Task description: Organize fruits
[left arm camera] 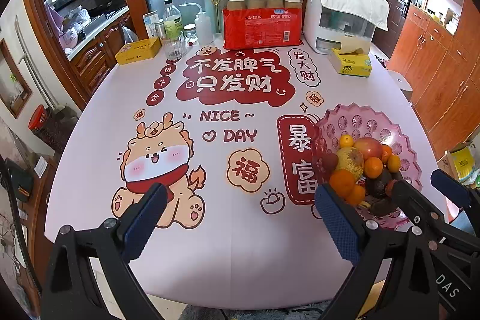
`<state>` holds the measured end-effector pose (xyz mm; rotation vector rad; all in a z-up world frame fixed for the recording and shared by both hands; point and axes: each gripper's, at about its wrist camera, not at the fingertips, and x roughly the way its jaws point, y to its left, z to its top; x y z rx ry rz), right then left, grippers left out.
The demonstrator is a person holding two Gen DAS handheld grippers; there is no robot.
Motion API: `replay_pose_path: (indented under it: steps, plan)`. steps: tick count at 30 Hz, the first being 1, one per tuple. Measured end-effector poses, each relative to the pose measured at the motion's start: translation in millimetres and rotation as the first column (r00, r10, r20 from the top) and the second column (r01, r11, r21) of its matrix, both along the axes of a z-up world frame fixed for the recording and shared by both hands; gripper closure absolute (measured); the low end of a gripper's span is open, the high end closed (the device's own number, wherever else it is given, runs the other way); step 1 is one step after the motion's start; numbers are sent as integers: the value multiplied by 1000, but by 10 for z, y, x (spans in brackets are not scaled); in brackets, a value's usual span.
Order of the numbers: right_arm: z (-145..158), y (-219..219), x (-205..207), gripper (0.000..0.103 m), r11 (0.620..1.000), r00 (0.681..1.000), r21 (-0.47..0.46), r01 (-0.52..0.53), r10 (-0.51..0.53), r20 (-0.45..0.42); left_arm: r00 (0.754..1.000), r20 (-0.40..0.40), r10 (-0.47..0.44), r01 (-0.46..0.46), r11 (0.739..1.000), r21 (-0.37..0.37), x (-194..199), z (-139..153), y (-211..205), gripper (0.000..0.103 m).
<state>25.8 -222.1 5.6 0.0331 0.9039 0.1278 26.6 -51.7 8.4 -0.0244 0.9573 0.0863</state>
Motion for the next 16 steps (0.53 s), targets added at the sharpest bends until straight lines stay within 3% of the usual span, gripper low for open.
replay_pose_path:
  steps: [16]
  plan:
    - [-34, 14, -12, 29, 1000, 1000, 2, 2, -2, -8, 1000, -2, -2, 2, 1000, -2, -16, -30, 33, 5]
